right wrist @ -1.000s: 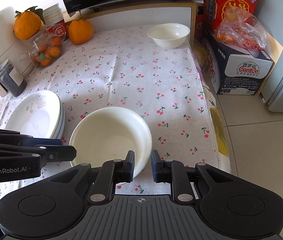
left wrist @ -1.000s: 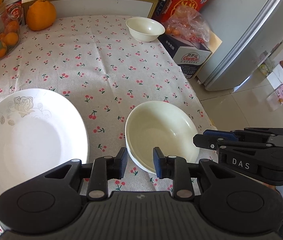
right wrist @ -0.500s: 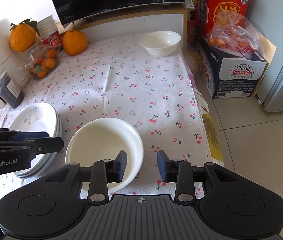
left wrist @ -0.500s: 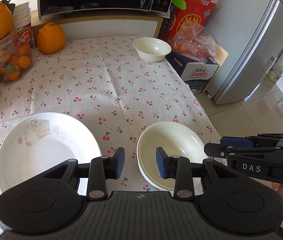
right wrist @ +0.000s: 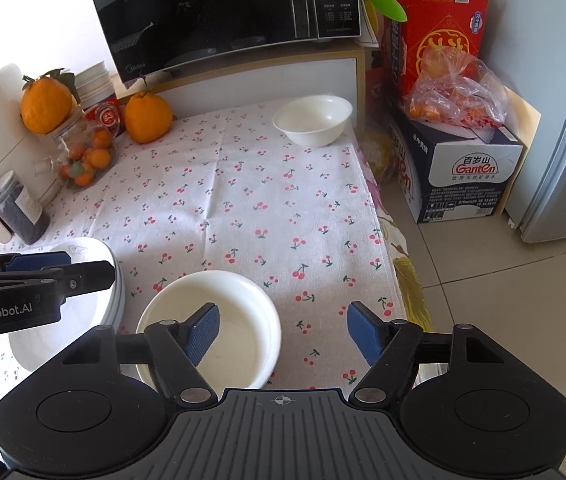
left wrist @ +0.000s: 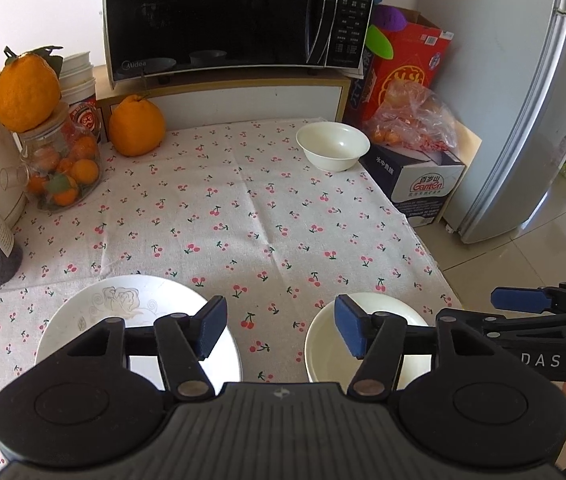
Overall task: Organize plates and bowls
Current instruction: 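Open both tools and lift them away from the stacked bowls, then move both tools to the white bowl by the box and close on its rim, then lift the white bowl with both tools and carry it toward the bowl stack, then lower the white bowl into the stacked bowls with both tools, then open both tools and release the bowl rim, then close both tools on the rim of the bowl stack, then lift the bowl stack with both tools and carry it over the plate stack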
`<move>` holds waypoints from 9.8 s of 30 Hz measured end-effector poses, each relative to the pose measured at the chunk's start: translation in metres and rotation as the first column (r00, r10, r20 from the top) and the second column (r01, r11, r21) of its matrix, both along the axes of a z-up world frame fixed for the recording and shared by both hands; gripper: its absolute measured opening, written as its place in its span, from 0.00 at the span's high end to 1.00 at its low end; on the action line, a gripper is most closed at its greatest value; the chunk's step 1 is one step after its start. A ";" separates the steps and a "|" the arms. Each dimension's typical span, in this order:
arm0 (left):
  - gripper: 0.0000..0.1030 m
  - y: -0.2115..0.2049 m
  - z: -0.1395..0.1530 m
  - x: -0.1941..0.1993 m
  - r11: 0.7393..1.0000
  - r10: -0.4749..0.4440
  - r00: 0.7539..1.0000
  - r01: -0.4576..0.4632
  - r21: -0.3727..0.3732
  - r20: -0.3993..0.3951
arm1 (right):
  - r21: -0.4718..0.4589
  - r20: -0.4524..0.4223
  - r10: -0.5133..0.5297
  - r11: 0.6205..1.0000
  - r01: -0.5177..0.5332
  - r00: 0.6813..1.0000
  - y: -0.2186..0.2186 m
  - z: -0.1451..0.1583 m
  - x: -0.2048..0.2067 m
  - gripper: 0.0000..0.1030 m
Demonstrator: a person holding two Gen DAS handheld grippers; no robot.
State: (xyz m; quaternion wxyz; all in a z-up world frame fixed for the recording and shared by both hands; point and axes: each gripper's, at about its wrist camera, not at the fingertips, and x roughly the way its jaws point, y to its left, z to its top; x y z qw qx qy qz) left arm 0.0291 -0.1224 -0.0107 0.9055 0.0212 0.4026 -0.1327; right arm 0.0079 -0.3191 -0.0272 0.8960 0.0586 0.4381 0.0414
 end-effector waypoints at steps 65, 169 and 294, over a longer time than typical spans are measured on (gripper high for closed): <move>0.93 -0.061 -0.086 0.275 0.936 -0.002 0.950 -0.109 -0.335 -0.313 | 0.380 -0.084 -0.293 0.874 0.302 0.952 -0.077 -0.086 0.263 0.91; 0.73 0.007 -0.036 -0.015 0.975 -0.097 0.963 0.042 -0.216 -0.250 | 0.018 -0.079 0.084 0.996 -0.083 0.993 0.023 -0.006 -0.015 0.78; 0.84 0.133 -0.015 -0.021 0.980 0.125 0.982 -0.144 -0.137 -0.140 | 0.062 0.015 0.259 0.964 -0.260 0.966 0.174 -0.001 0.024 0.83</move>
